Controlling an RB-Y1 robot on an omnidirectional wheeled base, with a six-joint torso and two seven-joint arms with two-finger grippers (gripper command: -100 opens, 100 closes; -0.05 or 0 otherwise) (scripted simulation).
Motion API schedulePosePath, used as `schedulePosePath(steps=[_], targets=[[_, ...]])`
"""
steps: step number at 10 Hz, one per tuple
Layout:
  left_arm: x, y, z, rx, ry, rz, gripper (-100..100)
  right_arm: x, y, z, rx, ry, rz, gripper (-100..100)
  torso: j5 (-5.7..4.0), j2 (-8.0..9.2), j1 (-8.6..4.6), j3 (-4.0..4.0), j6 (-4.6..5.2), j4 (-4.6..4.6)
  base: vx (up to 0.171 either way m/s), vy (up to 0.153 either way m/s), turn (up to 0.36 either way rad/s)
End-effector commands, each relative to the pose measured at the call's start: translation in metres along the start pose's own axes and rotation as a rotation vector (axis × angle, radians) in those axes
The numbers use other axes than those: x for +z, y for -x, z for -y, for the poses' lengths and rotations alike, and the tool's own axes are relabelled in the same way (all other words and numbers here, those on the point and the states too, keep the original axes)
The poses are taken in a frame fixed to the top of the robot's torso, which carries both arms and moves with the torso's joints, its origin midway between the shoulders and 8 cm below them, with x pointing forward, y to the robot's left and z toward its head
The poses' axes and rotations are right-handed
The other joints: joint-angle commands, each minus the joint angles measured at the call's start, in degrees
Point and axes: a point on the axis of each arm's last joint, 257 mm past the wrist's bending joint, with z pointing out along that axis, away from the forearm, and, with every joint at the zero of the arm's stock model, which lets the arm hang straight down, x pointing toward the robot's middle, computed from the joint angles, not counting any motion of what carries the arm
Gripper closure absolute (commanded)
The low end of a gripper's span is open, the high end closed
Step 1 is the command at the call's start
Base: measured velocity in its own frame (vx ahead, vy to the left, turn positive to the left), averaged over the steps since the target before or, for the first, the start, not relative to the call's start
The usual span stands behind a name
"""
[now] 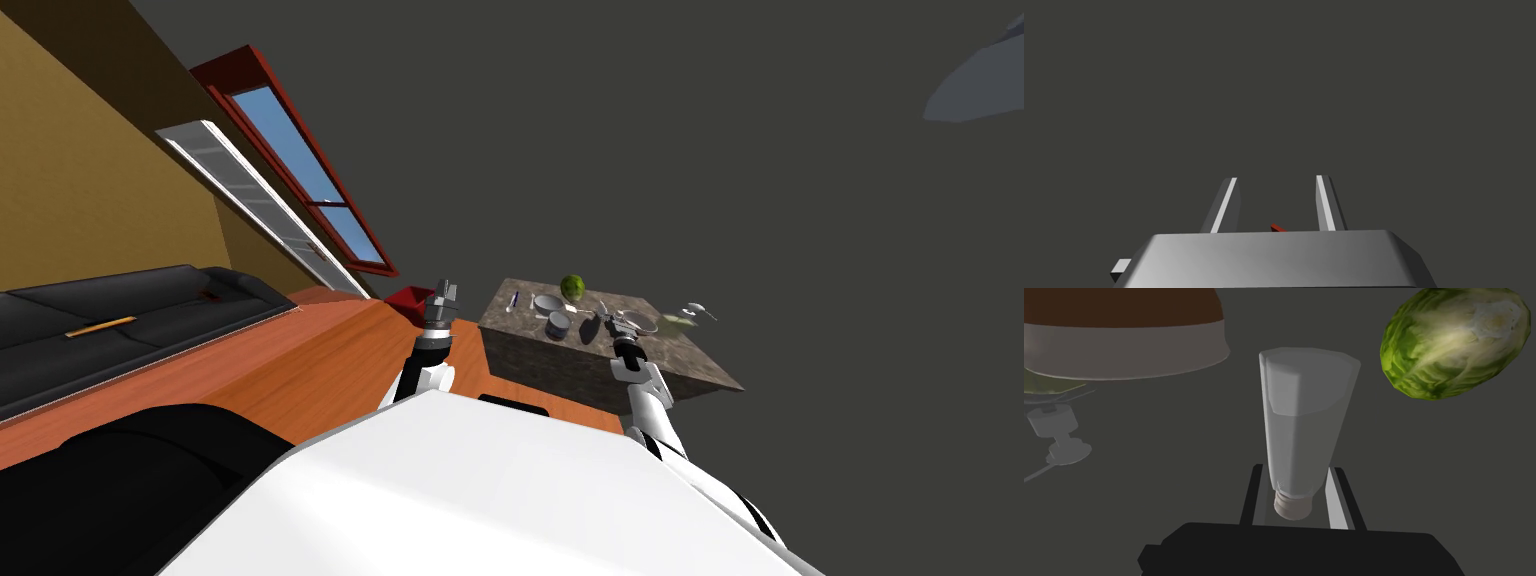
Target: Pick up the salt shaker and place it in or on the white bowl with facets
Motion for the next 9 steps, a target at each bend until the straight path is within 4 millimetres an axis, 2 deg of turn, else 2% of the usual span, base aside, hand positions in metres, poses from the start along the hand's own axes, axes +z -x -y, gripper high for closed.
schedulePosePath(steps=[1,2,5,6,7,9], targets=[[0.000,0.000,0.000,0.000,0.000,0.000,0,0.012,0.022,-0.005,0.010,-0.006,0.033,100,0.00,0.00,0.00,0.00,0.00,0.00,-0.182,0.004,0.056],[0.000,0.000,0.000,0.000,0.000,0.000,0,0.012,0.022,-0.005,0.010,-0.006,0.033,100,0.01,0.02,0.00,0.02,0.00,0.02,-0.120,-0.003,0.016],[0.000,0.000,0.000,0.000,0.000,0.000,0,0.032,0.066,-0.009,0.028,-0.017,0.095,100,-0.01,-0.14,-0.10,-0.07,-0.04,-0.01,-0.155,-0.015,0.056],[0.000,0.000,0.000,0.000,0.000,0.000,0,0.032,0.066,-0.009,0.028,-0.017,0.095,100,-0.03,-0.06,-0.10,-0.03,-0.03,0.00,-0.109,0.009,0.027],[0.000,0.000,0.000,0.000,0.000,0.000,0,0.043,0.092,-0.012,0.041,-0.025,0.130,100,-0.02,-0.19,-0.01,-0.10,0.02,-0.03,-0.160,0.043,0.063],[0.000,0.000,0.000,0.000,0.000,0.000,0,0.051,0.116,-0.014,0.053,-0.031,0.159,100,0.04,0.03,0.15,0.04,-0.06,0.04,-0.195,0.027,0.088]])
